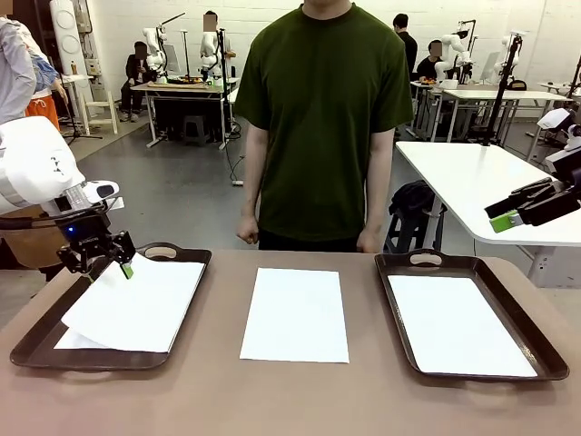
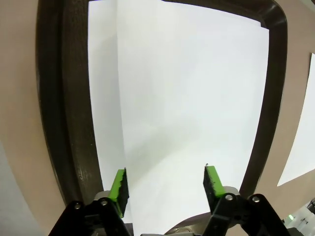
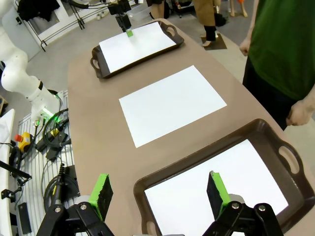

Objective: Sort the A4 documents.
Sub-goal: Place the A4 Paper in the designated Handle tray.

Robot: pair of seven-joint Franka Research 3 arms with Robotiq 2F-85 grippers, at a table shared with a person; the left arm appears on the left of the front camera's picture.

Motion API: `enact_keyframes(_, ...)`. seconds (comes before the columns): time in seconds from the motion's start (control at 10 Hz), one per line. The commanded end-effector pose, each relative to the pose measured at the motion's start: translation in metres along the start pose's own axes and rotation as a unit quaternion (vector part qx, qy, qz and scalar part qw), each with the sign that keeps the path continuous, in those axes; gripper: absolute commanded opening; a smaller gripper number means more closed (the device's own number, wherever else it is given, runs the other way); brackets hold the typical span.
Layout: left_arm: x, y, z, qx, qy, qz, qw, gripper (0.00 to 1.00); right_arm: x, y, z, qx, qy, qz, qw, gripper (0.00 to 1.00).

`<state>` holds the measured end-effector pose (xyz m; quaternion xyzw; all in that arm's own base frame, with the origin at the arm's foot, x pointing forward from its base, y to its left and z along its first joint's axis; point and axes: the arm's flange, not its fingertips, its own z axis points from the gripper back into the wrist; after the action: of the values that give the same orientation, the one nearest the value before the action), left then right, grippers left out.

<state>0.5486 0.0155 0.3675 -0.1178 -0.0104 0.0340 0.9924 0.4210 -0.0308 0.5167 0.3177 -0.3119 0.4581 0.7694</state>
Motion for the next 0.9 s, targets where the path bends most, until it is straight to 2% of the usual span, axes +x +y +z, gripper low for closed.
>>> enact_keyframes(0.0,-0.0004,-0.0028,0.0086,0.027,-0.008,0.015,0.999,1.0,0.0,-0.0002,-0.0015,0.003,-0.012,0.006,1.0,1.0)
enact_keyframes(0.3,0.0002,-0.0024,0.0094,0.024,-0.005,0.008,1.0,1.0,0.0,-0.0002,-0.0015,0.003,-0.012,0.006,1.0,1.0)
enact_keyframes(0.4,-0.0006,-0.0022,0.0082,0.009,-0.002,0.007,1.0,1.0,0.0,-0.0002,-0.0015,0.003,-0.012,0.006,1.0,1.0)
enact_keyframes(0.5,-0.0019,-0.0043,0.0045,-0.044,0.023,0.034,0.998,1.0,0.0,-0.0002,-0.0015,0.003,-0.012,0.006,1.0,1.0)
enact_keyframes(0.6,0.0002,-0.0007,0.0062,0.012,-0.005,0.003,1.0,1.0,0.0,-0.0002,-0.0015,0.003,-0.012,0.006,1.0,1.0)
enact_keyframes(0.8,0.0002,-0.0007,0.0062,0.012,-0.005,0.003,1.0,1.0,0.0,-0.0002,-0.0015,0.003,-0.012,0.006,1.0,1.0)
